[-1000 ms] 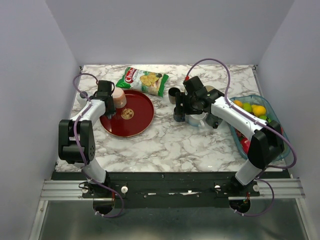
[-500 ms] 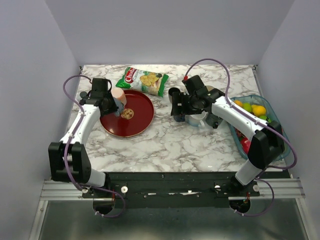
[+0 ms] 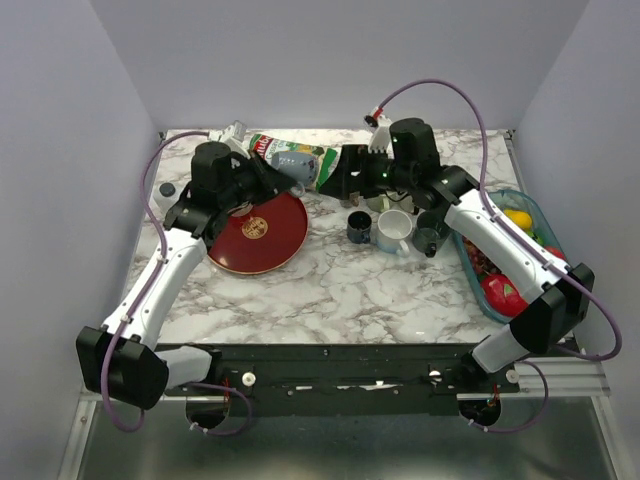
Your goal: Turn the mug right side up
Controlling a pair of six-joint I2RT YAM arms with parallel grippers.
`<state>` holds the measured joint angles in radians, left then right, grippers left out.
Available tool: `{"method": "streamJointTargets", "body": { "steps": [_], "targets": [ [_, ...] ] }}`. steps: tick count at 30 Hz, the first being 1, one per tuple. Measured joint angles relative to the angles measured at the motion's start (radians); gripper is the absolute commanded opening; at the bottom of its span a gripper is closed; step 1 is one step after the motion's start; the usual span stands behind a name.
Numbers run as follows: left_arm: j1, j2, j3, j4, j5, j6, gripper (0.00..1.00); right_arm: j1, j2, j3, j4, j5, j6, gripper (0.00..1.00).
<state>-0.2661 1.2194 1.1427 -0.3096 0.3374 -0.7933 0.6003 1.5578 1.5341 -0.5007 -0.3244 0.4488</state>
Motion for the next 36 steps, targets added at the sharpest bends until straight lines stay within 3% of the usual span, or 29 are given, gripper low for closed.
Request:
{"method": "streamJointTargets", "body": {
  "steps": [6, 13, 17, 24, 32, 36],
  "targets": [
    [-0.052, 0.03, 0.115, 0.198, 0.095, -0.074, 0.0, 0.0, -0.048, 0.019, 0.17, -0.061, 0.039, 0.92],
    [-0.059, 0.028, 0.11, 0.485, 0.158, -0.201, 0.0, 0.0, -0.095, 0.018, 0.319, -0.091, 0.115, 0.79],
    [-0.071, 0.03, 0.11, 0.592, 0.172, -0.253, 0.0, 0.0, -0.115, 0.0, 0.418, -0.121, 0.167, 0.79],
    [-0.088, 0.036, 0.11, 0.684, 0.197, -0.304, 0.0, 0.0, -0.117, -0.003, 0.573, -0.196, 0.237, 0.69],
    [-0.095, 0.036, 0.108, 0.734, 0.205, -0.331, 0.0, -0.007, -0.109, -0.014, 0.684, -0.244, 0.304, 0.42],
    [-0.095, 0.036, 0.099, 0.753, 0.206, -0.339, 0.0, -0.013, -0.098, -0.015, 0.697, -0.25, 0.325, 0.39]
  ]
}}
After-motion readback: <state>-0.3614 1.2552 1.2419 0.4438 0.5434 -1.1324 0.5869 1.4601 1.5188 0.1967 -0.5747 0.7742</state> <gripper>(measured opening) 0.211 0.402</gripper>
